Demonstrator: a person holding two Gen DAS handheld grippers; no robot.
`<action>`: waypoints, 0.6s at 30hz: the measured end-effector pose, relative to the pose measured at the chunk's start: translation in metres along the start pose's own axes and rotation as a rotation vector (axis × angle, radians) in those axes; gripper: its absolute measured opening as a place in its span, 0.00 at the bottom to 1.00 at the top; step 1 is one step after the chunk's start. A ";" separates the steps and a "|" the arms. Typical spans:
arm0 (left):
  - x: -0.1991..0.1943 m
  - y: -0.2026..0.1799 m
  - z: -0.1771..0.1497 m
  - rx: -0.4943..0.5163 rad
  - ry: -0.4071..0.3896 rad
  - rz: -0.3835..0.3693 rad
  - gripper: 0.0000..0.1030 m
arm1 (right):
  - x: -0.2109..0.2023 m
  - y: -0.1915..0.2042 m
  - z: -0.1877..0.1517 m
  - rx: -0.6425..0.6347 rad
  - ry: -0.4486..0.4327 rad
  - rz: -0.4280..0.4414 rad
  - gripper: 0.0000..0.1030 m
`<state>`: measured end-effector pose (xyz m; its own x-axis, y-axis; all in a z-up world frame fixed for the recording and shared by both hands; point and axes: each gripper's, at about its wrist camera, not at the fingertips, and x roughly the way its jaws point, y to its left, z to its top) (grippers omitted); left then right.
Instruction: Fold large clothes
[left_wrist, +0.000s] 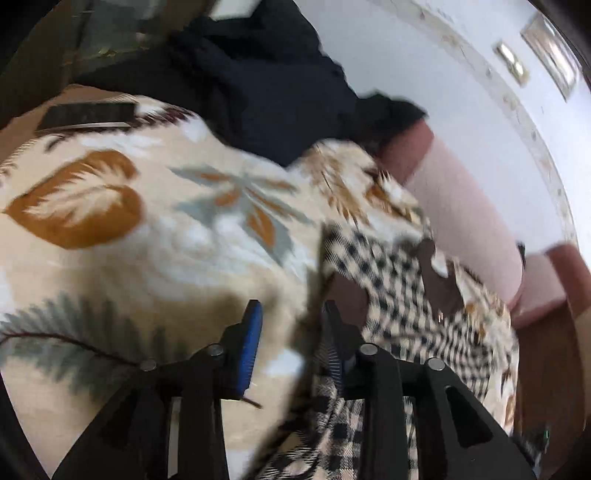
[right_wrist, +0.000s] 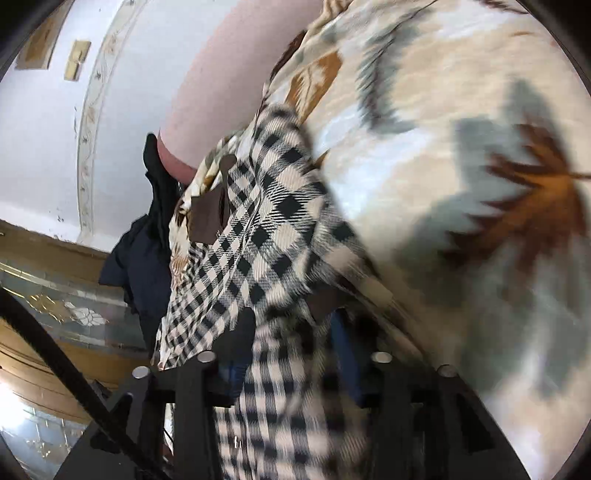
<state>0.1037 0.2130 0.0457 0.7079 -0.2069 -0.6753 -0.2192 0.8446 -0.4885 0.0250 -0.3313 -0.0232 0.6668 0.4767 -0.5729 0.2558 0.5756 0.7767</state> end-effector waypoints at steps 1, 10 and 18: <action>-0.004 0.000 0.002 0.009 -0.016 -0.006 0.30 | -0.010 0.003 -0.003 -0.018 -0.017 -0.003 0.47; 0.018 -0.078 -0.016 0.347 0.017 -0.087 0.47 | 0.016 0.082 0.026 -0.459 -0.144 -0.377 0.63; 0.067 -0.094 -0.017 0.400 0.118 -0.084 0.47 | 0.085 0.069 0.072 -0.497 0.048 -0.478 0.14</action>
<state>0.1604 0.1110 0.0368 0.6258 -0.3183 -0.7121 0.1302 0.9427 -0.3071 0.1497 -0.2991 0.0012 0.5260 0.1172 -0.8424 0.1551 0.9606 0.2305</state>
